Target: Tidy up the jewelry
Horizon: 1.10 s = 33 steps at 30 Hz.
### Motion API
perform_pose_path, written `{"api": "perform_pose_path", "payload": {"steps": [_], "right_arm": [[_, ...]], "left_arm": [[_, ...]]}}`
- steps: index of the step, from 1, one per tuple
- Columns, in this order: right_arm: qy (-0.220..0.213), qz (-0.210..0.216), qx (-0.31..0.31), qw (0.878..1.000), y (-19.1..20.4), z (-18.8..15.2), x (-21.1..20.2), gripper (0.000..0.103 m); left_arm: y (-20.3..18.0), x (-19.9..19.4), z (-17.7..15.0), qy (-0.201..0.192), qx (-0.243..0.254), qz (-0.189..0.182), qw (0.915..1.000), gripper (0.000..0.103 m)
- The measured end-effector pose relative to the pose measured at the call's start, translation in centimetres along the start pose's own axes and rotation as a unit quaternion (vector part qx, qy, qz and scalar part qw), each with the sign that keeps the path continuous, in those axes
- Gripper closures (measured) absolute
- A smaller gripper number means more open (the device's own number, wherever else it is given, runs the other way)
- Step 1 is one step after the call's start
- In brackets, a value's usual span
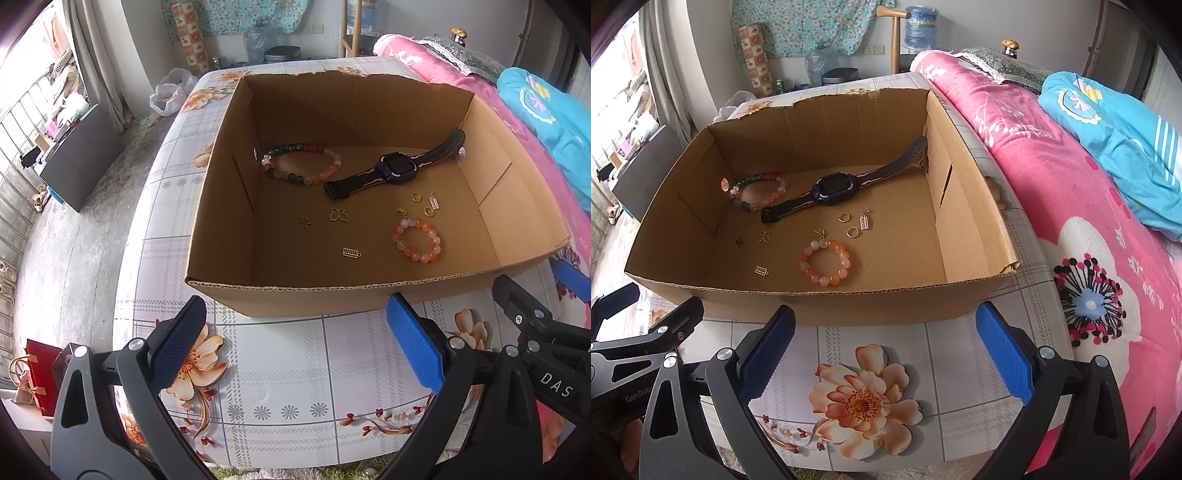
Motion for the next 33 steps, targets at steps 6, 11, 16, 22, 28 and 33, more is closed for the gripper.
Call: {"api": "perform_pose_path", "payload": {"steps": [6,11,16,22,28,33], "right_arm": [[0.000,-0.001,-0.001,1.000,-0.08,0.06,-0.03,0.007],[0.000,-0.001,-0.001,1.000,-0.07,0.07,-0.03,0.007],[0.001,0.000,0.000,1.000,-0.03,0.03,-0.05,0.007],[0.000,-0.003,-0.002,1.000,-0.14,0.01,-0.30,0.007],[0.001,-0.004,-0.003,1.000,-0.15,-0.02,-0.39,0.007],[0.001,-0.004,-0.002,1.000,-0.14,-0.01,-0.38,0.007]], "left_arm": [[-0.16,-0.09,0.00,0.002,0.000,-0.001,1.0000,0.009],[-0.19,-0.06,0.03,0.002,0.000,-0.001,1.0000,0.009],[-0.12,-0.10,-0.01,0.005,-0.002,-0.002,1.0000,0.009],[-0.02,-0.23,-0.07,0.006,-0.003,-0.004,1.0000,0.009],[-0.03,-0.07,0.02,0.009,-0.002,-0.007,0.9999,0.009],[0.01,-0.07,0.04,0.008,-0.002,-0.006,0.9999,0.009]]}}
Point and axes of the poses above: each gripper's, at about its wrist camera, not at the fingertips, and x roughly the way its jaws point, y to its left, z to its top, the point moved 7 cm from there along x, roughly the way its jaws point, and after that the axes turned 3 degrees about -z, right-handed, at the moved point
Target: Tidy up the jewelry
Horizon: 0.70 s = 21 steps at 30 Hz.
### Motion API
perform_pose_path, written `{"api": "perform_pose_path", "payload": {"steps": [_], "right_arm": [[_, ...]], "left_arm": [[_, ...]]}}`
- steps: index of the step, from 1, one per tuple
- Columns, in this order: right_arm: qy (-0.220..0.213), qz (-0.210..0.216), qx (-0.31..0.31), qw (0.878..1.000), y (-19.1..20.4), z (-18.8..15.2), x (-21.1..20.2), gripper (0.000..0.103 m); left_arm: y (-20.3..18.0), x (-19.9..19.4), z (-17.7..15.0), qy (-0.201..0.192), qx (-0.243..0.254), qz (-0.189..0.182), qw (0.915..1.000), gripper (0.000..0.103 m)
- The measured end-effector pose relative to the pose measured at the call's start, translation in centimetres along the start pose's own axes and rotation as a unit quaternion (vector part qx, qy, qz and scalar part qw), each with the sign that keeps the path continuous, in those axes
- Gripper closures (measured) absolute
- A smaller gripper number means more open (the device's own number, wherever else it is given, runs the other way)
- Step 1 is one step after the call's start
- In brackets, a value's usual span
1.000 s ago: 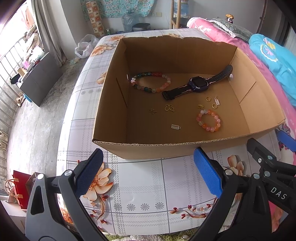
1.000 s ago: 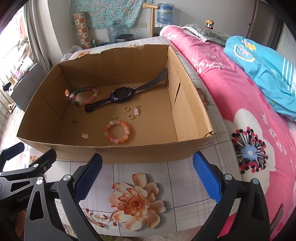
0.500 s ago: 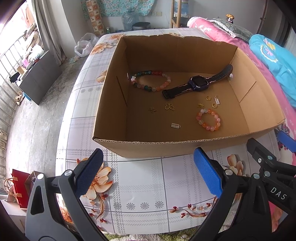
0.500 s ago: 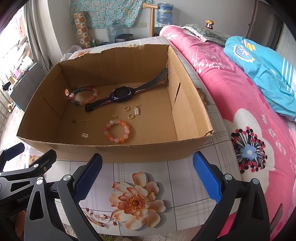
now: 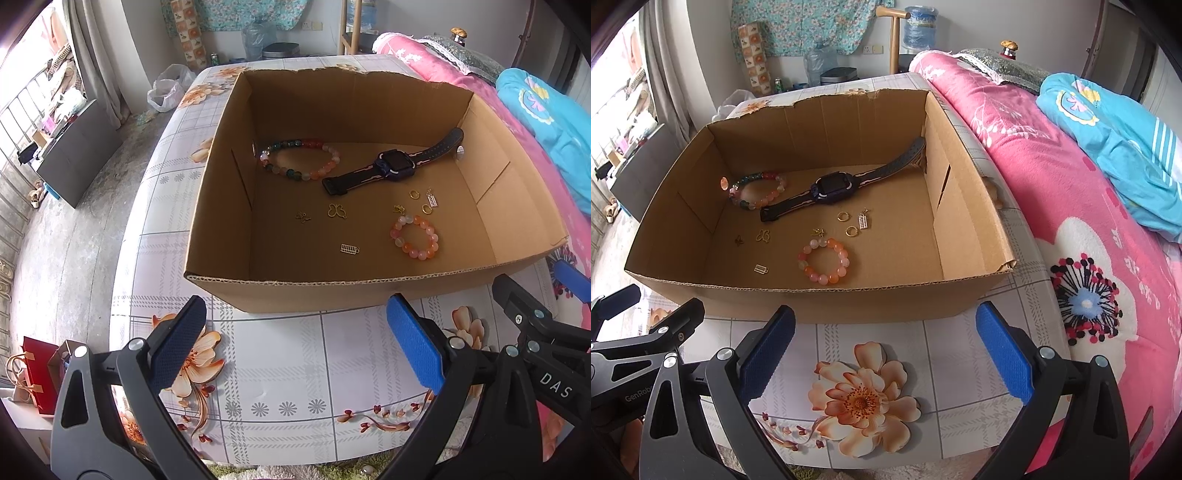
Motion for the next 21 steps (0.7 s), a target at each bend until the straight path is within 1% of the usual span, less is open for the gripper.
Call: {"api": "perform_pose_path", "payload": {"steps": [21], "right_arm": [[0.005,-0.002,0.001,1.000,0.07,0.02,0.23,0.007]], "left_arm": [[-0.06,0.27,0.04,0.008,-0.001,-0.003,1.0000,0.009]]}}
Point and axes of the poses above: each gripper's, at about its wrist camera, not at the fingertips, and x roughly the way its jaws point, y to its left, z to its top, the point moved 7 cm from there along x, roughly the way its jaws point, and after that the axes turned 3 degrees about -z, right-handed, at the moved point
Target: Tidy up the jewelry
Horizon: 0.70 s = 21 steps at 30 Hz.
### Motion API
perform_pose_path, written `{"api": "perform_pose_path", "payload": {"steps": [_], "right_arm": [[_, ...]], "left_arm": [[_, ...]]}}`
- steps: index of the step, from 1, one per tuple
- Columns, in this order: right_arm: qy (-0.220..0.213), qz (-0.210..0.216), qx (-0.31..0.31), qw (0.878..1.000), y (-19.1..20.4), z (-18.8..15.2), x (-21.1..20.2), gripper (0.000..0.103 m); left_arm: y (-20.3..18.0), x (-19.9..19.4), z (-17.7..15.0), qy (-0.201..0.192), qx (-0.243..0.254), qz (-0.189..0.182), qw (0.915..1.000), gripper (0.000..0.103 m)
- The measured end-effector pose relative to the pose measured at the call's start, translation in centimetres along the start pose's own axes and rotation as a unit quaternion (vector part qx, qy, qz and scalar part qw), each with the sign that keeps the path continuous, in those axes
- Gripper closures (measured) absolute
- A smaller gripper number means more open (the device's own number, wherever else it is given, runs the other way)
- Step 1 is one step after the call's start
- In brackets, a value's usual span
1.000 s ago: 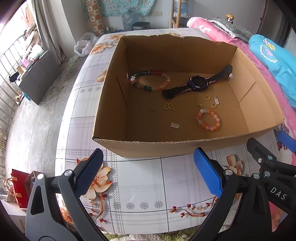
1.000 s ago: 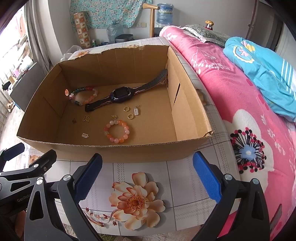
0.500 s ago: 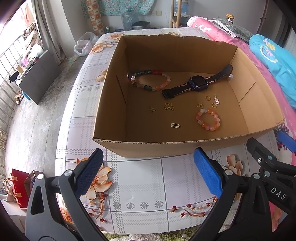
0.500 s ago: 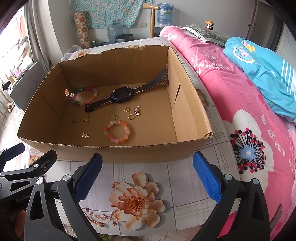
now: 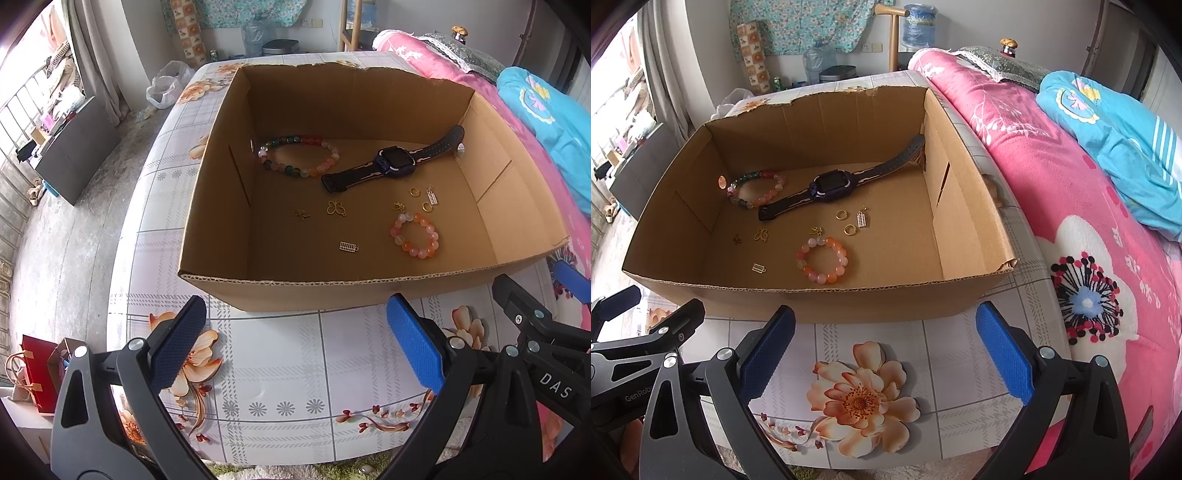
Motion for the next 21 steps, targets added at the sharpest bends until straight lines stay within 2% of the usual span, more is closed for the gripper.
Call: {"api": "perform_pose_path", "payload": {"steps": [21], "right_arm": [[0.007,0.002,0.006,1.000,-0.01,-0.26,0.47,0.007]], "left_arm": [[-0.11,0.49,-0.11,0.009,-0.003,-0.001,1.0000,0.009]]}}
Point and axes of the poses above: each gripper's, at about its wrist camera, not at the fingertips, and x roughly the way its jaws point, y to its left, z to its top, the point moved 7 cm from there along x, roughly the way its jaws point, and after that the axes turned 3 degrees about -z, right-handed, at the moved point
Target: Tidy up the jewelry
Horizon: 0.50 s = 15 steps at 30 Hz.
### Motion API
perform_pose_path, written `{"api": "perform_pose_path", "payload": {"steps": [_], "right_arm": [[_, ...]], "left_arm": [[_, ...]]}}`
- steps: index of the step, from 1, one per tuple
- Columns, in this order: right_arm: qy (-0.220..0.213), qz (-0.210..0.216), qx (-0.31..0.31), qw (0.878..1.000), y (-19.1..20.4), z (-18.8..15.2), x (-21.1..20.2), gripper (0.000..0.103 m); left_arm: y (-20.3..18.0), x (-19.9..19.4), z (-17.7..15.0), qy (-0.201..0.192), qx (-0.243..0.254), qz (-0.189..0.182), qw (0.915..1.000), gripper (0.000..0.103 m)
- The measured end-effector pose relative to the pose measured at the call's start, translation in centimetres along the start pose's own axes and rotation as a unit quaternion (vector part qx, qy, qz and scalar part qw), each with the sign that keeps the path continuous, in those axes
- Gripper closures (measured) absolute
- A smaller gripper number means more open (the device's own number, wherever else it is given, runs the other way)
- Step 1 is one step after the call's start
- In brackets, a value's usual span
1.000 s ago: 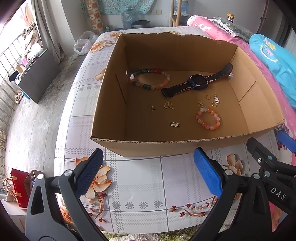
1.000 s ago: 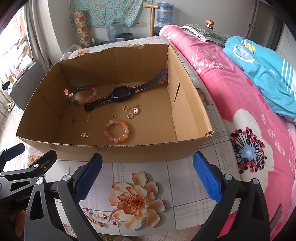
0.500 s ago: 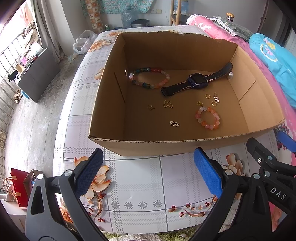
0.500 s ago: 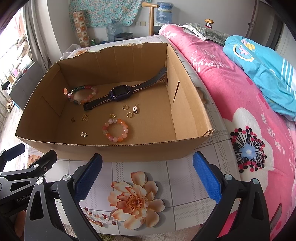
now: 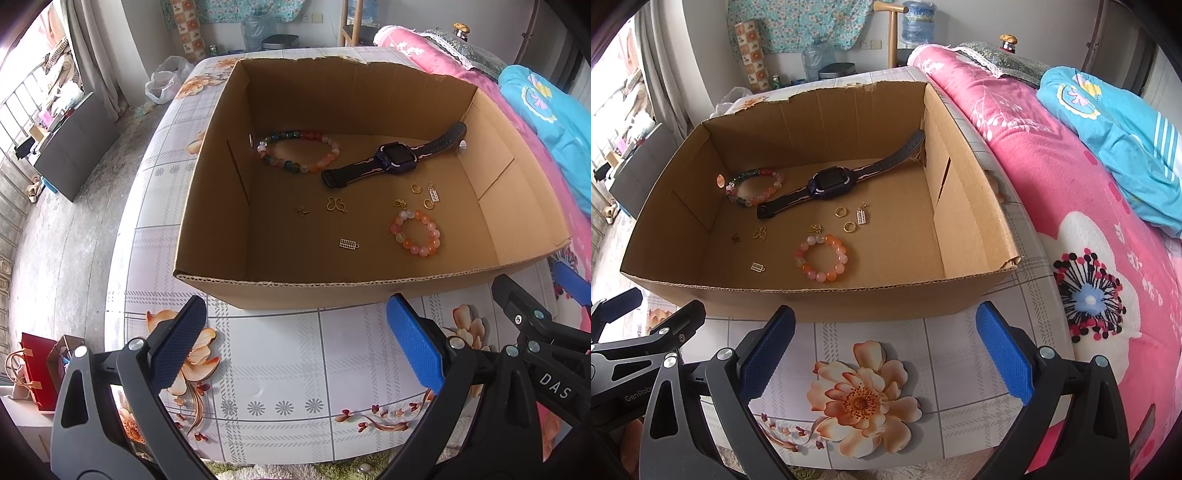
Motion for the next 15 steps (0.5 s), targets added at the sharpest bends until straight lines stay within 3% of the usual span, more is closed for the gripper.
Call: {"api": "perform_pose_path", "payload": {"steps": [15], "right_arm": [[0.001,0.000,0.000,1.000,-0.09,0.08,0.02,0.007]], "left_arm": [[0.03,0.00,0.08,0.000,0.001,0.000,1.0000,0.009]]}}
Point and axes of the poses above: each gripper's, at about its wrist camera, not at the fingertips, and x roughly the way its jaws point, y to its left, z to its top, the point moved 7 cm from there along x, roughly the way its jaws point, and after that the axes turned 3 degrees about -z, right-handed, at the moved point
